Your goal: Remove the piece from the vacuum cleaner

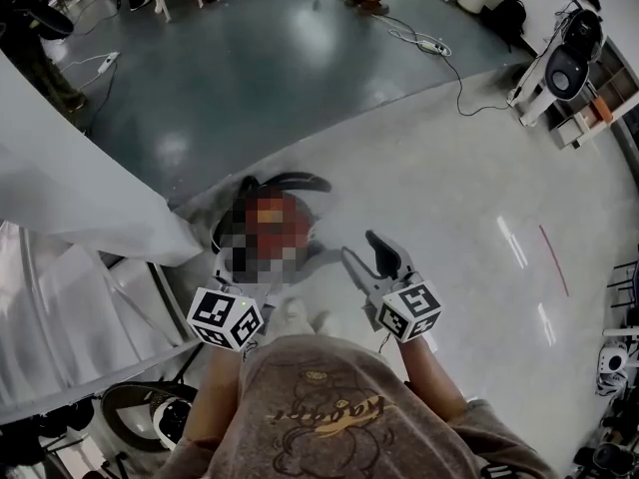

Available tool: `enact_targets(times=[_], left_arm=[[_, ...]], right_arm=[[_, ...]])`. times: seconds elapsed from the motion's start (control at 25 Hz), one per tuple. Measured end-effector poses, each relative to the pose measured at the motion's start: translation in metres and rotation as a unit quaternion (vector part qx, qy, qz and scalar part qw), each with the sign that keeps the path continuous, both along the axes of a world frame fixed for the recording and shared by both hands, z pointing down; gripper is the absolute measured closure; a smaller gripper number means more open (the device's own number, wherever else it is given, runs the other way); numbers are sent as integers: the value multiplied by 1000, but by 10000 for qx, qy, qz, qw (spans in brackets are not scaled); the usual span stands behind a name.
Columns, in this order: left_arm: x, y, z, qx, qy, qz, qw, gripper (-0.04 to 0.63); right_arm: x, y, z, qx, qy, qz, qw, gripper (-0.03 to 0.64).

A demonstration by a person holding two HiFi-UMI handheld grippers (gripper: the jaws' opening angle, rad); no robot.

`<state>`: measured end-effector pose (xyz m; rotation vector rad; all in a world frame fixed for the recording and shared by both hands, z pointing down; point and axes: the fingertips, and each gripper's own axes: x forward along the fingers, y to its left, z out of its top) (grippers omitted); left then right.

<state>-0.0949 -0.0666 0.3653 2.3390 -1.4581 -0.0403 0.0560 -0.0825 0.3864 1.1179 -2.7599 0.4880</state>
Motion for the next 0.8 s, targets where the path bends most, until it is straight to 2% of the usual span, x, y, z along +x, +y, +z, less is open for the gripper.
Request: enact_targets(times=[0.44, 0.8], left_arm=[[-2, -26, 63, -475, -26, 215, 9986, 324], [-6, -42, 160, -922, 10, 252, 9954, 324]], right_arm=[[-6, -26, 60, -446, 305, -362, 9979, 403], [-18, -34, 155, -923, 419, -479, 9937, 403]])
